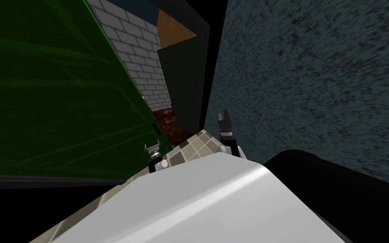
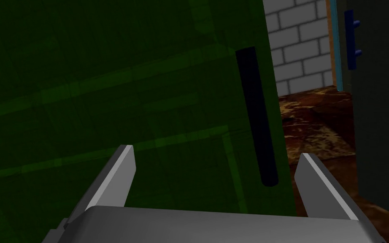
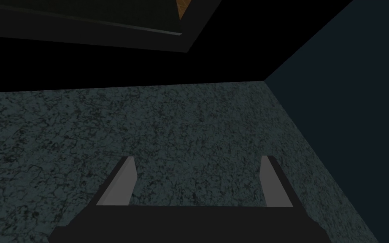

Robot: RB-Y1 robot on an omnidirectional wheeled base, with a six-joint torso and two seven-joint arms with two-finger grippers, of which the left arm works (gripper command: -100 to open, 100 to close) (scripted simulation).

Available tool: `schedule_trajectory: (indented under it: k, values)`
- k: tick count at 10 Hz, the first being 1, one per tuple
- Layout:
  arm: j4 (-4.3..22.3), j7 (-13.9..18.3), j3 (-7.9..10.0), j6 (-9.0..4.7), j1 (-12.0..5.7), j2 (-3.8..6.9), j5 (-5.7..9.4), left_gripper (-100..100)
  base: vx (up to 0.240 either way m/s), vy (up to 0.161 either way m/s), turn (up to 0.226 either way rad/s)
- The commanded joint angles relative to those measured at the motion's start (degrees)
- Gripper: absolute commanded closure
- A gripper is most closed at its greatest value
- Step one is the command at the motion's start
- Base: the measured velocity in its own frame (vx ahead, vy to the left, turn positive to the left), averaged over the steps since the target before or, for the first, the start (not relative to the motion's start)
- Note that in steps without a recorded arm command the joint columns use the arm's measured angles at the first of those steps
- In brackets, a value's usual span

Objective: Push the door open

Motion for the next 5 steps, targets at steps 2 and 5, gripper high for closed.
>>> schedule_trajectory:
  k: [2,5]
  values:
    - [3.5,2.9,-0.11,-0.71,-1.18,-0.66,1.79,-100,0.111,0.075,-0.121]
    - [7.3,5.8,-0.22,-1.58,-2.56,-1.4,3.57,-100,0.092,0.075,-0.089]
